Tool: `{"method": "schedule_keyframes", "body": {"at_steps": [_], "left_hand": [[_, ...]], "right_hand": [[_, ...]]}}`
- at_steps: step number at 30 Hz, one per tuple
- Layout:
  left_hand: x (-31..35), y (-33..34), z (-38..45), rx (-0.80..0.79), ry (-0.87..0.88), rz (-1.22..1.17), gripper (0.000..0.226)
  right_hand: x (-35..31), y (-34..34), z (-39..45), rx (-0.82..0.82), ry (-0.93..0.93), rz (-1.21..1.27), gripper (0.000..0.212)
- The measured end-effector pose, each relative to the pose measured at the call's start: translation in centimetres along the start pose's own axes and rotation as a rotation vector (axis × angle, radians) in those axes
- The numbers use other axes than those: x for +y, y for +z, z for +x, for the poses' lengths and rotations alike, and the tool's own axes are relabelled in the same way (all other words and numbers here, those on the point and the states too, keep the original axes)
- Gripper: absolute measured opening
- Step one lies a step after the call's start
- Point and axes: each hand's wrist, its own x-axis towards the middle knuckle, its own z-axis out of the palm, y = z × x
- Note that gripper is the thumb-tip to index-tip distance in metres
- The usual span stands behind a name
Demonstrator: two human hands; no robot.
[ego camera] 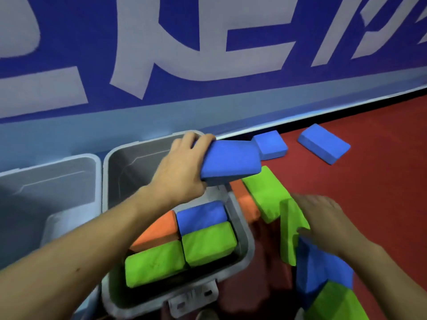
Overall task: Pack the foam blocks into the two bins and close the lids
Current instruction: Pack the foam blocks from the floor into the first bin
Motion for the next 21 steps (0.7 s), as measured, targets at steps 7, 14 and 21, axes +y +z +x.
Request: {"method": "schedule_keyframes", "body": {"at_steps": [7, 14, 21], "left_hand": [[-7.9, 2.4, -5.5, -0.133, -0.085, 0.142, 0.076], [-8.9, 4.4, -6.2, -0.157, -0.150, 0.159, 0.071], [-5.6, 3.9, -5.4, -0.167, -0.099, 0.289, 0.076]], "right_hand": [[3.5, 17.7, -1.4, -0.424, 0.036, -0.131, 0.109], [0.7, 13.6, 1.3, -0.543, -0.138, -0.511, 0.077], [-3.8, 0.7, 3.5, -0.474, -0.124, -0.472, 0.052]]}}
